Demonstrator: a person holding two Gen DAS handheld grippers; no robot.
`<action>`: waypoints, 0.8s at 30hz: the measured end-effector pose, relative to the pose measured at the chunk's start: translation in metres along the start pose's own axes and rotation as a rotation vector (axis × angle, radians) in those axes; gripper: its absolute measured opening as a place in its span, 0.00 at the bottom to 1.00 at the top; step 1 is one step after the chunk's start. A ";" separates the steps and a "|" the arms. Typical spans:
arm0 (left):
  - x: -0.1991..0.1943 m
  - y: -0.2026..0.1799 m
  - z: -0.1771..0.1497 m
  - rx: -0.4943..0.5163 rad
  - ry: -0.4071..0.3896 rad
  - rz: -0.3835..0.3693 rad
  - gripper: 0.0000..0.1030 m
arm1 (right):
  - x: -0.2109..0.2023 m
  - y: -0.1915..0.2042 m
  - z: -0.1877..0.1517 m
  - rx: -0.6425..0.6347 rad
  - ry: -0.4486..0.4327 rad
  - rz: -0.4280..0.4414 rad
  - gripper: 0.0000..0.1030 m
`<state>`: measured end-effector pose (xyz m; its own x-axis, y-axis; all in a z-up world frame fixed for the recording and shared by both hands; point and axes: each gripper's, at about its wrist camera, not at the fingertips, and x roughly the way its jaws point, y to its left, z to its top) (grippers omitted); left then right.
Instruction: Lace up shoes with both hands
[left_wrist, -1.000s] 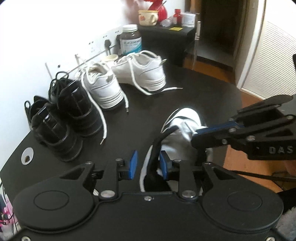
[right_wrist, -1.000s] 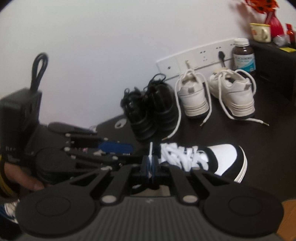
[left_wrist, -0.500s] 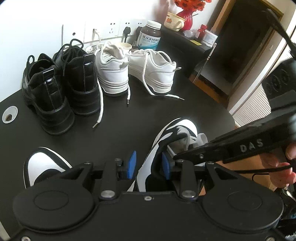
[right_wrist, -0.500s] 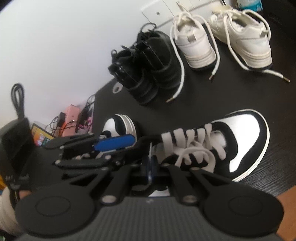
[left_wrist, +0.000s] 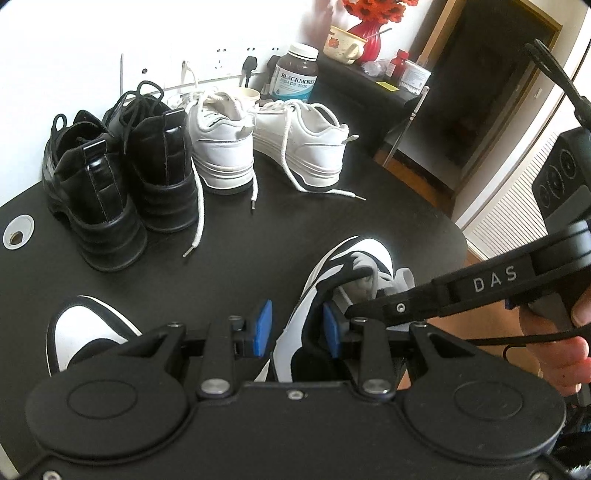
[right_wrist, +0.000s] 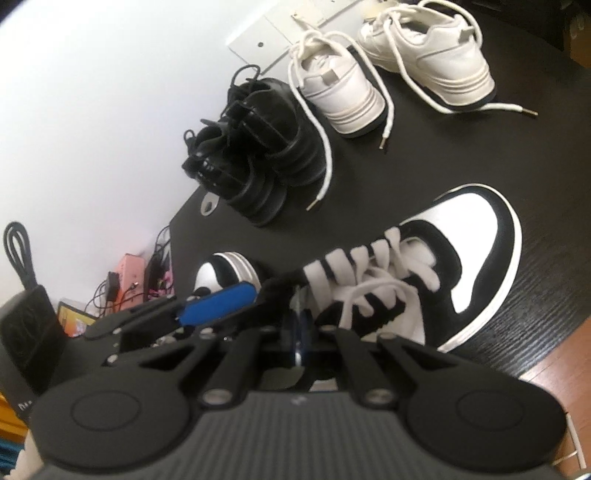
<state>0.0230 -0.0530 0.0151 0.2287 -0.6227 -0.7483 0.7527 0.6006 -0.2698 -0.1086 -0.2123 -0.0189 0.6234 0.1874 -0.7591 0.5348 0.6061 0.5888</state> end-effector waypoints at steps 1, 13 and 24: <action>0.000 0.000 0.000 0.000 0.000 -0.001 0.31 | 0.000 0.001 0.001 -0.006 0.002 -0.002 0.00; -0.001 0.001 -0.001 -0.004 -0.003 -0.003 0.31 | 0.012 0.022 0.006 -0.160 0.051 -0.078 0.00; -0.001 0.002 -0.001 -0.012 -0.006 -0.015 0.31 | 0.007 0.031 -0.004 -0.167 0.007 -0.134 0.00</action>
<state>0.0239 -0.0506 0.0145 0.2211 -0.6346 -0.7406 0.7486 0.5972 -0.2882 -0.0902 -0.1898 -0.0071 0.5486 0.1015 -0.8299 0.5104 0.7455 0.4286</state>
